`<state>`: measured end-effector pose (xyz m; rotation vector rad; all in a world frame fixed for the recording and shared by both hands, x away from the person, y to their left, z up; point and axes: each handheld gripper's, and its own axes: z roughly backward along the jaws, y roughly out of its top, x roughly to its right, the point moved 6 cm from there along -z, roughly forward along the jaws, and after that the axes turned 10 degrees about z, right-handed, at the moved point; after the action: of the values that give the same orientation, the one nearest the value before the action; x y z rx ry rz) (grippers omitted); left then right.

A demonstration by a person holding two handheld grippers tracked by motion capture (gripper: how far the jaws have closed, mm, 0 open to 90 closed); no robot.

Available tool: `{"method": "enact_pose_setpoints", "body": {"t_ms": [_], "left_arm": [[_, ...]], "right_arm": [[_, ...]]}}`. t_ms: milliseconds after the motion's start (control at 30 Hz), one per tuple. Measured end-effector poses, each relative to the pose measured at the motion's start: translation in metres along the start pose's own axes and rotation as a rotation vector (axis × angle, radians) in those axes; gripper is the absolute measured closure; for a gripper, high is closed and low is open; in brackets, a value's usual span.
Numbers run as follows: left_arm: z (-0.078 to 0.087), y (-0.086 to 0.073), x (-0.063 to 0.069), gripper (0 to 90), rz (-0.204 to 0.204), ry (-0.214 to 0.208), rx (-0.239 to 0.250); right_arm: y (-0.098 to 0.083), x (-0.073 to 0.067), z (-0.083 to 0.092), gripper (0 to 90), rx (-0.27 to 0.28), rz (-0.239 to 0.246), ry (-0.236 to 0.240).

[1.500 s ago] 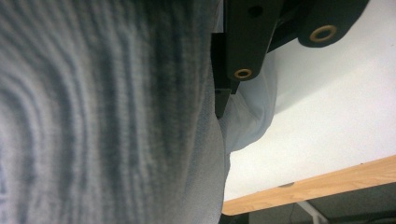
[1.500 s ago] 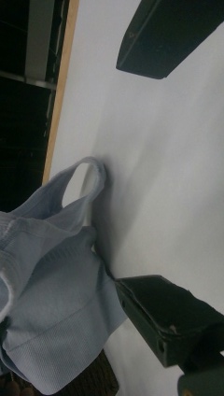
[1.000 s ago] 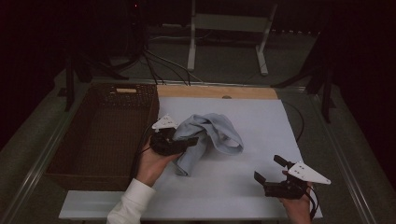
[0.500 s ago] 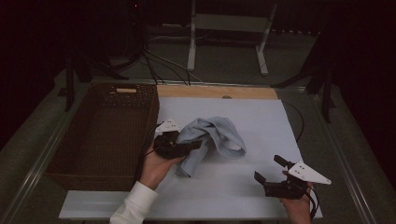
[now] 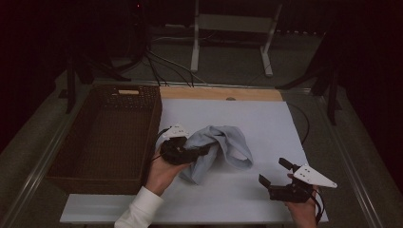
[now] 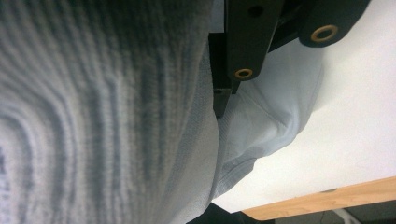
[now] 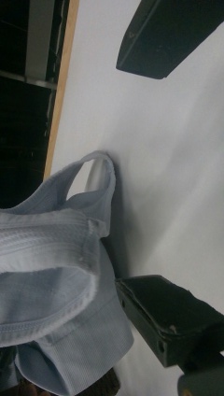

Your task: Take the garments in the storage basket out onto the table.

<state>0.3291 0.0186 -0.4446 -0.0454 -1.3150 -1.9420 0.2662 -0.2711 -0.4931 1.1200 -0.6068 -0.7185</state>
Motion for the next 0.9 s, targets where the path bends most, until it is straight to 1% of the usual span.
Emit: {"method": "enact_pose_setpoints", "body": {"t_ms": [233,500,600,767,833,900], "left_arm": [[-0.002,-0.002,0.001,65.4,-0.003,-0.008,-0.009],[-0.004,-0.005,0.005,61.7,0.004,-0.033,-0.013],[-0.005,-0.005,0.006,57.6,0.01,-0.044,-0.014],[-0.007,-0.006,0.01,50.3,0.004,-0.063,-0.024],[-0.007,-0.005,0.011,44.9,0.013,-0.073,-0.021],[-0.007,-0.004,0.011,39.8,0.016,-0.071,-0.013]], "right_arm": [[0.0,0.0,0.0,0.1,-0.001,0.001,0.0],[0.0,0.0,0.0,0.1,-0.002,0.002,0.0],[0.0,0.0,0.0,0.1,-0.002,0.001,0.001],[0.0,0.0,0.0,0.1,-0.002,0.001,0.001],[0.0,0.0,0.0,0.1,-0.002,0.0,0.0],[0.0,0.0,0.0,0.1,-0.002,0.001,0.001]]}}
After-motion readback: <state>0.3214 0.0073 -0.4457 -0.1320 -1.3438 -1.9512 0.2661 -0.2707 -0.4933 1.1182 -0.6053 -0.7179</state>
